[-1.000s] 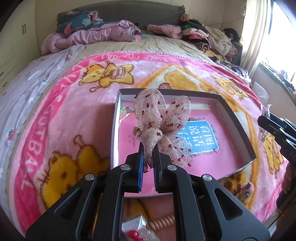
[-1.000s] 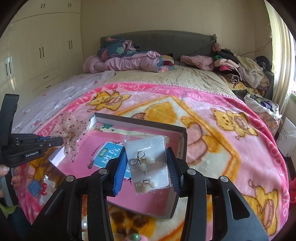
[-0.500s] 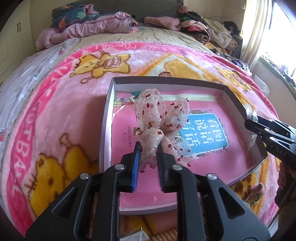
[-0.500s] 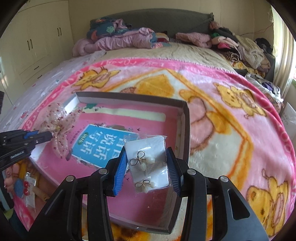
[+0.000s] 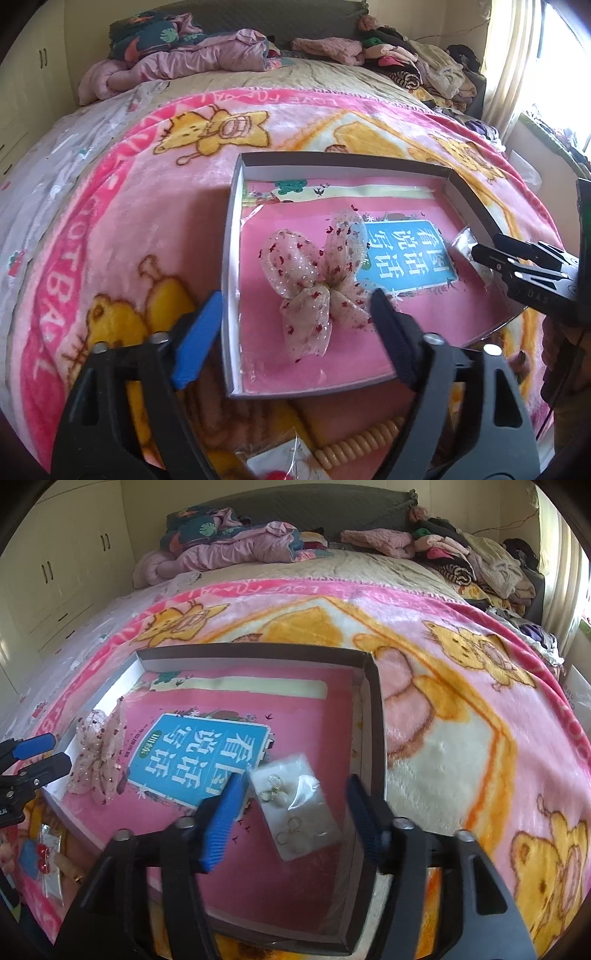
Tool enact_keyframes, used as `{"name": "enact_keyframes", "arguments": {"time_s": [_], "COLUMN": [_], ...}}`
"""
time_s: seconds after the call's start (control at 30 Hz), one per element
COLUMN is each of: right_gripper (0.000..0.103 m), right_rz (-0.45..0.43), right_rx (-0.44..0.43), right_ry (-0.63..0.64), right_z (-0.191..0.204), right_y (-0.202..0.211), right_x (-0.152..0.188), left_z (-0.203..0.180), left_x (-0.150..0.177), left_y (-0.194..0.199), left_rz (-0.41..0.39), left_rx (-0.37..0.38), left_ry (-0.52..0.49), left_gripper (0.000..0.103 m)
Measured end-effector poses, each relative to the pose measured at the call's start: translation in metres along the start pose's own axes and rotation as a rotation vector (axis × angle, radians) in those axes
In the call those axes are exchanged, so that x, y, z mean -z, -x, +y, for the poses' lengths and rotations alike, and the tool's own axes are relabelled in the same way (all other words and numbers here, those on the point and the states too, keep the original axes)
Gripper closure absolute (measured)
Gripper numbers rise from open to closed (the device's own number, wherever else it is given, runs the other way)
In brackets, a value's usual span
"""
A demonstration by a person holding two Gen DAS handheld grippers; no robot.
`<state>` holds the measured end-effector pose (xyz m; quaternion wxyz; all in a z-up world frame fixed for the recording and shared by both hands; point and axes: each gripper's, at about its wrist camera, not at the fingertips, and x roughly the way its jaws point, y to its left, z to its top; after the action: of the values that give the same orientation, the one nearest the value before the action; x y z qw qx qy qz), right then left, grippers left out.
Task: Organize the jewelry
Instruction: 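Carry the bow into the tray and open the left tool while the right tool drops the earring card there, then withdraw both open tools from the tray back over the jewelry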
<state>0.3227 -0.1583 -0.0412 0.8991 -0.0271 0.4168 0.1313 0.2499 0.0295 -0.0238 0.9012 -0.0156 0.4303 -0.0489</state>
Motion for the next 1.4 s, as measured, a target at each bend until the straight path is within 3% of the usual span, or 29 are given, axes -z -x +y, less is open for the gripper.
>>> {"name": "enact_keyframes", "arguments": {"time_s": [0.13,0.27,0.87,1.4], "right_gripper": [0.026,0.017,0.015,0.015], "right_rz": [-0.031,-0.074,-0.199,-0.214], "right_rx": [-0.011,-0.019,-0.032,-0.064], "right_ry": [-0.007,-0.009,-0.007,0.031], "right_z": [0.001,-0.001,-0.011,0.006], "right_y": [0.013,0.036,0.126,0.16], "right_x": [0.002,0.004,0.024,0.05], "left_z": [0.0,-0.001,0.022,0.023], "left_x": [0.001,0.003,0.017,0.045], "left_y": [0.009,0.02,0.078,0.112], "left_rz": [-0.01,-0.026,-0.109,-0.136], "left_rx": [0.002,0.008,-0.019,-0.04], "left_ry": [0.003,0.01,0.107,0.122], "left_gripper": [0.013,0.012,0.012,0.012]}}
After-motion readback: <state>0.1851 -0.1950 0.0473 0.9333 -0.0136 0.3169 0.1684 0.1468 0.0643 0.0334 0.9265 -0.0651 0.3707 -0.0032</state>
